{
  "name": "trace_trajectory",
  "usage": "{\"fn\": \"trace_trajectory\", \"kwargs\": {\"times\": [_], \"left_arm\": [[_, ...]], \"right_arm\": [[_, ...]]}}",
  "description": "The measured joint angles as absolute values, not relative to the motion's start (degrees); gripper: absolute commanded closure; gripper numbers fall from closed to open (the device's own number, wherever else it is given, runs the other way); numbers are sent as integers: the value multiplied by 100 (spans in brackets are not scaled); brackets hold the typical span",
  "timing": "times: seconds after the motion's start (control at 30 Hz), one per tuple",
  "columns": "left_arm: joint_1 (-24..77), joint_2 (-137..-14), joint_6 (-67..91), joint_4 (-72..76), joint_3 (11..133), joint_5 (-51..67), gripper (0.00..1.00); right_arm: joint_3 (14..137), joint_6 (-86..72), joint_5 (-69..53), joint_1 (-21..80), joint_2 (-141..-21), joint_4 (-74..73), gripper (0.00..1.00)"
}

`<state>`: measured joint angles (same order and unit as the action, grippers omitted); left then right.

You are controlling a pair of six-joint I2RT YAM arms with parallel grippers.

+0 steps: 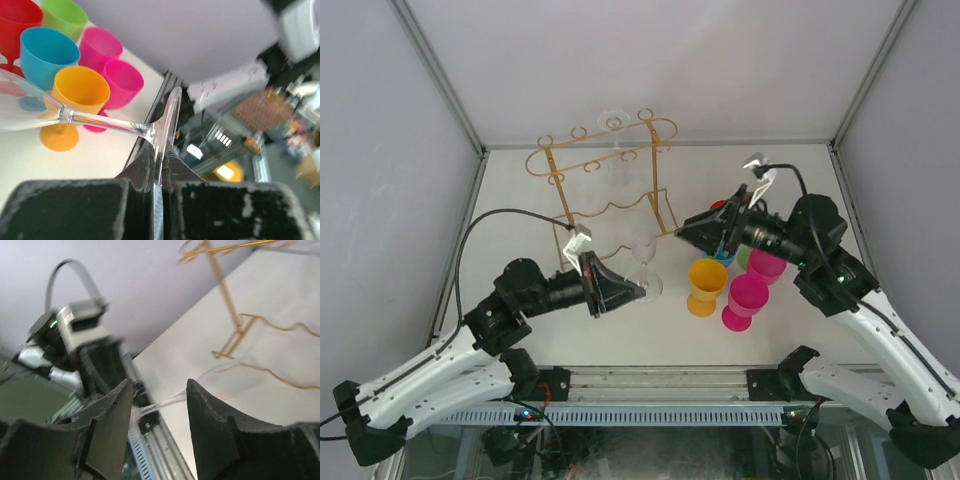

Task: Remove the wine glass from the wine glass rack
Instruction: Place the wine glass at the center of the board.

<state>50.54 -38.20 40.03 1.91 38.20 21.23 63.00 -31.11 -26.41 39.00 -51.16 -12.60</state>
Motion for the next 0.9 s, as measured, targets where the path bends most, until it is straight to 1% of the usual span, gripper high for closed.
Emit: {"fn": "trace_trajectory", "kwargs": {"times": [0.17, 0.27, 0.37, 0.47, 0.6, 0.9], "left_arm": [[5784, -3389, 2191, -504, 3774, 2440, 100], [5946, -2934, 1297, -703, 3601, 2862, 100], [5951, -2558, 633, -805, 3483, 3330, 100], [5951, -2486, 228, -821, 3481, 3710, 100], [5951, -2558, -14, -906, 3481, 4084, 100], [5951, -2604, -276, -1061, 3487, 4423, 100]], "right_arm": [[6300, -3496, -3170, 2412, -5107, -1610, 47], [6300, -3673, -3704, 1975, -5238, -1774, 45], [6300, -3758, -4300, 1929, -5415, -1835, 44], [6300, -3844, -4744, 2010, -5590, -1890, 44], [6300, -3970, -5129, 2171, -5769, -1885, 44], [6300, -4073, -5918, 2510, -6257, -1667, 45]]}}
